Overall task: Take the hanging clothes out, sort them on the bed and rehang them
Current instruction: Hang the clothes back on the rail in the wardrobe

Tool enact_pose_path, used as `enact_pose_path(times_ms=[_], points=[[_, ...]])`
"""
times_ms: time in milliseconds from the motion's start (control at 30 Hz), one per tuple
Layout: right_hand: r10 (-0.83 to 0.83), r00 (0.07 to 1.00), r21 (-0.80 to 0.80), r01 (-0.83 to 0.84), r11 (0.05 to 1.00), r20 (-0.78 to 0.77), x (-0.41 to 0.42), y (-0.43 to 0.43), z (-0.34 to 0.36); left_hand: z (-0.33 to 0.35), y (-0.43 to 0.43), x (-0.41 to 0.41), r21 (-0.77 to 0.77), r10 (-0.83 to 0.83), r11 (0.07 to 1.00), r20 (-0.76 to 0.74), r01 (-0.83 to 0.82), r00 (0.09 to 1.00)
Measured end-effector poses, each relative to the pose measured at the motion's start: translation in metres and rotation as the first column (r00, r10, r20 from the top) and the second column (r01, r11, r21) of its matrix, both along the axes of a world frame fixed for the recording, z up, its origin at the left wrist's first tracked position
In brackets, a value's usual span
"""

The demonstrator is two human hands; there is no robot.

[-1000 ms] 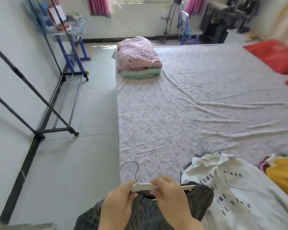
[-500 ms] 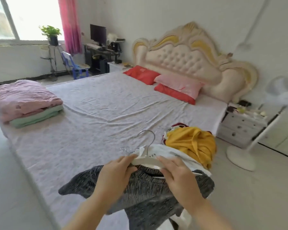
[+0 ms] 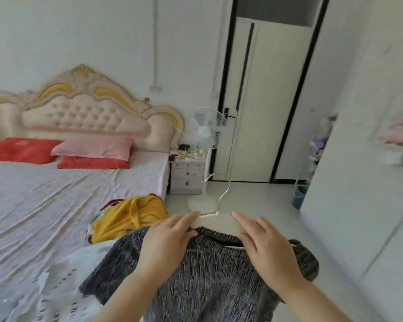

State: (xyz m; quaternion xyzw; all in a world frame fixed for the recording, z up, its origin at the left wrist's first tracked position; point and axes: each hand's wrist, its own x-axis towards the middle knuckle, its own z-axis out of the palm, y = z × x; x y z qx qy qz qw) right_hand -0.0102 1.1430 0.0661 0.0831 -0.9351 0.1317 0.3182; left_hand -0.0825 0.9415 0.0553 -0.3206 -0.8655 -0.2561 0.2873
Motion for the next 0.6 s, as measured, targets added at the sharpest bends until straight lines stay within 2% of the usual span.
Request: enact_pose_path(times_ms=[133, 233, 333, 533, 600], points=[[-0.218, 0.976, 0.142, 0.215, 0.966, 0.008, 0.074, 0.115, 0.012, 0.014, 0.134, 0.028, 0.01, -0.188, 0.982, -0.068, 0.189, 0.98], [-0.397, 0.916, 0.199, 0.38, 0.903, 0.054, 0.134, 0.189, 0.019, 0.019, 0.229, 0.056, 0.007, -0.331, 0.943, -0.107, 0.334, 0.938], [-0.551, 0.835, 0.246, 0.532, 0.81, 0.01, 0.192, 0.247, 0.029, 0.024, 0.316, 0.089, 0.004, -0.46, 0.886, -0.123, 0.464, 0.879], [-0.743, 0.662, 0.172, 0.746, 0.643, -0.096, 0.295, 0.336, 0.039, 0.034, 0.458, 0.159, 0.059, -0.702, 0.702, -0.115, 0.71, 0.703], [-0.805, 0.579, 0.176, 0.812, 0.556, -0.13, 0.323, 0.362, 0.042, 0.038, 0.5, 0.181, 0.085, -0.767, 0.628, -0.104, 0.774, 0.634]])
